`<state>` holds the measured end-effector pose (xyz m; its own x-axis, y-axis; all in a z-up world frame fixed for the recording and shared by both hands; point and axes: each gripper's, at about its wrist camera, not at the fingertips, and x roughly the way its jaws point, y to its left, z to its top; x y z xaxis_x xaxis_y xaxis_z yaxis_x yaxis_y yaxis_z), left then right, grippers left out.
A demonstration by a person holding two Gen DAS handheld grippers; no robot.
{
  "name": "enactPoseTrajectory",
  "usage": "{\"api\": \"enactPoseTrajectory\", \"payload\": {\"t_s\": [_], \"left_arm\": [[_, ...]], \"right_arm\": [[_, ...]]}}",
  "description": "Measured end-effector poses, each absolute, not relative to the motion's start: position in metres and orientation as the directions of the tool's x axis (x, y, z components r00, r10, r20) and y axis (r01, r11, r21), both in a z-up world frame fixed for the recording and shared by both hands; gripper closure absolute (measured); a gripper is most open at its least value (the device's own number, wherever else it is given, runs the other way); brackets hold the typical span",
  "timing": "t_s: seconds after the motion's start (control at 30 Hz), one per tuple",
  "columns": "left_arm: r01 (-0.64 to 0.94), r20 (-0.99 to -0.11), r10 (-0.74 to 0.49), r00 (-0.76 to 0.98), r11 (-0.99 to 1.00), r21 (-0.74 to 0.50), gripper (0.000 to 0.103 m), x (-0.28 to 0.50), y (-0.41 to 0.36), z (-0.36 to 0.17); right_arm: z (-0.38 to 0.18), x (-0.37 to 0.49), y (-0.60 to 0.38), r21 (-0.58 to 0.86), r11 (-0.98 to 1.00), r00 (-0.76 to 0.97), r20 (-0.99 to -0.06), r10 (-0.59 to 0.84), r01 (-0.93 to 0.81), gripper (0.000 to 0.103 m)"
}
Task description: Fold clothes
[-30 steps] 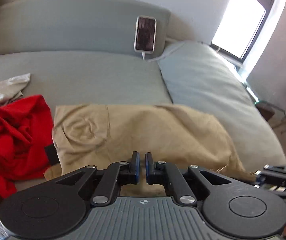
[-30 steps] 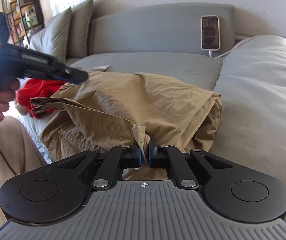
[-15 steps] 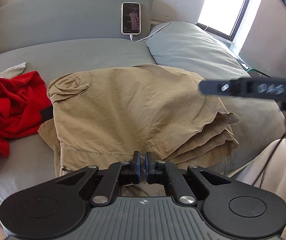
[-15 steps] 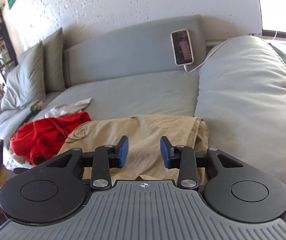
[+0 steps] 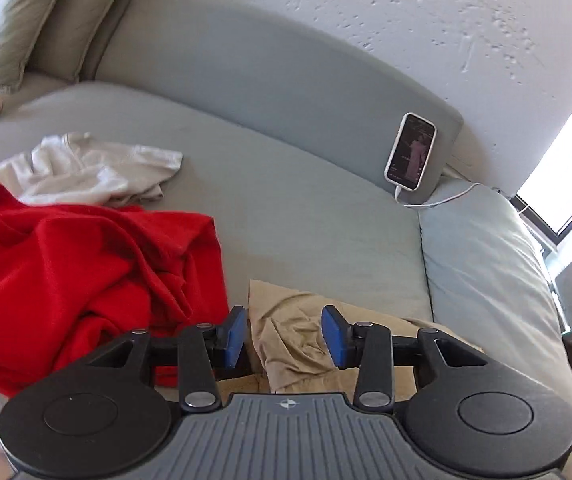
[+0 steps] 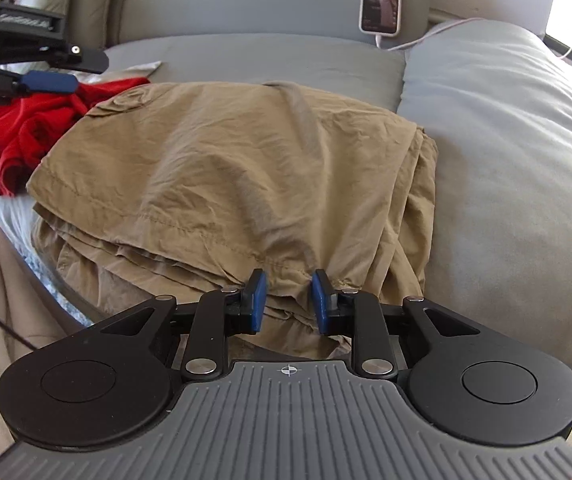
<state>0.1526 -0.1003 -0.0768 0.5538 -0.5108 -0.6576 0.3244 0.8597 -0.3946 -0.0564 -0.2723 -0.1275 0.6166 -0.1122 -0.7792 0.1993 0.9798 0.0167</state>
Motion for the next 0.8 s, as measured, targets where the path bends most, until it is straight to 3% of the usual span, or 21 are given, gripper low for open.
{"api": "enactPoseTrajectory", "payload": {"t_s": [0.3,0.33,0.37,0.43,0.53,0.67,0.8], "left_arm": [[0.233,-0.709,-0.578,0.404,0.814,-0.531,0.068,0.197,-0.122,-0.114],[0.234,-0.703,-0.58,0.411,0.813,-0.533,0.078,0.195,-0.121,-0.115],[0.261,-0.688,-0.589,0.424,0.807,-0.53,0.096,0.19,-0.12,-0.113],[0.313,-0.654,-0.595,0.467,0.803,-0.508,0.101,0.175,-0.114,-0.106],[0.383,-0.596,-0.592,0.542,0.805,-0.452,0.101,0.146,-0.101,-0.093],[0.358,-0.604,-0.584,0.543,0.811,-0.462,0.101,0.145,-0.088,-0.111],[0.385,-0.567,-0.595,0.569,0.802,-0.456,0.101,0.138,-0.087,-0.107]], "right_arm": [[-0.127,-0.054,-0.279,0.058,0.977,0.614,-0.785,-0.082,0.204,0.076],[-0.127,-0.053,-0.28,0.061,0.977,0.614,-0.785,-0.08,0.205,0.076],[-0.127,-0.053,-0.28,0.064,0.976,0.614,-0.785,-0.078,0.206,0.076],[-0.127,-0.052,-0.282,0.071,0.975,0.612,-0.787,-0.075,0.211,0.076],[-0.129,-0.051,-0.286,0.097,0.966,0.604,-0.794,-0.071,0.241,0.077],[-0.123,-0.051,-0.292,0.143,0.955,0.601,-0.798,-0.045,0.26,0.076],[-0.102,-0.057,-0.309,0.247,0.926,0.628,-0.778,0.013,0.287,0.063]]}}
